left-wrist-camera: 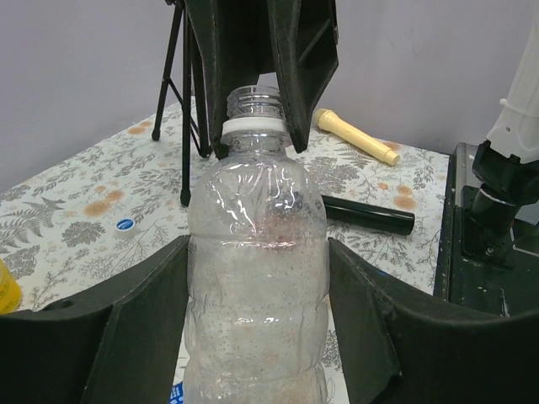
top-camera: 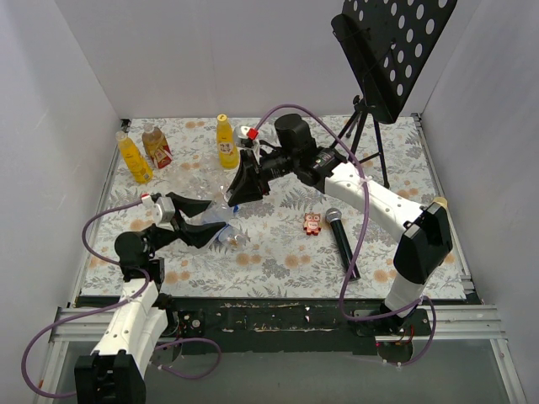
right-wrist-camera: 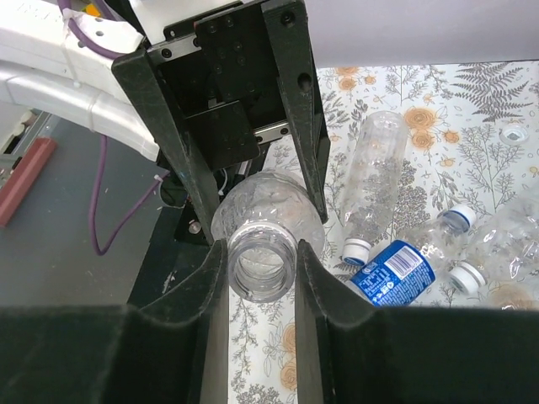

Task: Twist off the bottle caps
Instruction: Place the plastic bottle at the center of the board.

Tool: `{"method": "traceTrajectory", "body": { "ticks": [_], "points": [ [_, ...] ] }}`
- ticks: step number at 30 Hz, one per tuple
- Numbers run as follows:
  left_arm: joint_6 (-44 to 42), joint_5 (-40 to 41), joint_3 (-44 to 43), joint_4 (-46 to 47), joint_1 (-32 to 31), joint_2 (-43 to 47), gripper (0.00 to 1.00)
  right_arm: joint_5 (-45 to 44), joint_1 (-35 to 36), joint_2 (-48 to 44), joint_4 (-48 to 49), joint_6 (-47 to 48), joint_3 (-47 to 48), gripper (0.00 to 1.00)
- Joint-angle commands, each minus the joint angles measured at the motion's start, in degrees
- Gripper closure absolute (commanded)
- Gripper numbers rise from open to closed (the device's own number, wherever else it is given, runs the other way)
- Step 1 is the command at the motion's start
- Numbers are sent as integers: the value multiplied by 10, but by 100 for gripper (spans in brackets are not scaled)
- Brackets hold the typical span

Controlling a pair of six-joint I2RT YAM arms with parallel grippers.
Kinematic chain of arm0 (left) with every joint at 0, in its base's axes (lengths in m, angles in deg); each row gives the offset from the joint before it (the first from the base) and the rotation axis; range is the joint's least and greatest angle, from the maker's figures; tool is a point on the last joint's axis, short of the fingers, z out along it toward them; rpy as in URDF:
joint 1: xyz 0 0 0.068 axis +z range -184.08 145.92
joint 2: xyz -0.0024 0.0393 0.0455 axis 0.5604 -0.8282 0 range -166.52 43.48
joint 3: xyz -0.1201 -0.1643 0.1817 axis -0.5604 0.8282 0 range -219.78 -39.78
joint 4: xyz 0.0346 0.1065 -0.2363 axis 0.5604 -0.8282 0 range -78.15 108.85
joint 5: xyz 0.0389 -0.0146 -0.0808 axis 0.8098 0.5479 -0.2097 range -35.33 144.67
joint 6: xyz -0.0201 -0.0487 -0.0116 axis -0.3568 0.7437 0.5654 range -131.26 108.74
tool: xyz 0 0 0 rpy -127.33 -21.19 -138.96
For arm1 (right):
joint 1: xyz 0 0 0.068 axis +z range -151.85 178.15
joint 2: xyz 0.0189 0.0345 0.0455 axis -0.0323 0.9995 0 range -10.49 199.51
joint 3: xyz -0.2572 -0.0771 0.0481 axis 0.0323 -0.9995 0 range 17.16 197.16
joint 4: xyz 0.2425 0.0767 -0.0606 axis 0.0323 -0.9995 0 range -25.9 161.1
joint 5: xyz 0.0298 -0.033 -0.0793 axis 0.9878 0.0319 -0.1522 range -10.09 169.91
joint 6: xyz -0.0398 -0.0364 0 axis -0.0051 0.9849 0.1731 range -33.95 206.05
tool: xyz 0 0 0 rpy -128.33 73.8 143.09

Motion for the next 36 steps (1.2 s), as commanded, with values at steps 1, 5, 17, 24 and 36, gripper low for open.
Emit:
{"method": "traceTrajectory", "body": {
  "ticks": [1,5,17,24,36],
  "points": [
    [-10,31,-11,-25,-2,13,56,-4,6,-7,-48,39,47,99],
    [-41,89,-40,-117,-2,62,19,-135,-10,-7,-144,129,113,99],
    [-147,248,-114,-443,-2,119,2,-512,-63,70,-310,269,290,99],
    [-176,240,-124,-469,-2,101,2,-539,-87,123,-365,280,328,99],
    [-184,231,-123,-476,-2,106,2,-490,-135,142,-412,265,311,94]
  ]
}}
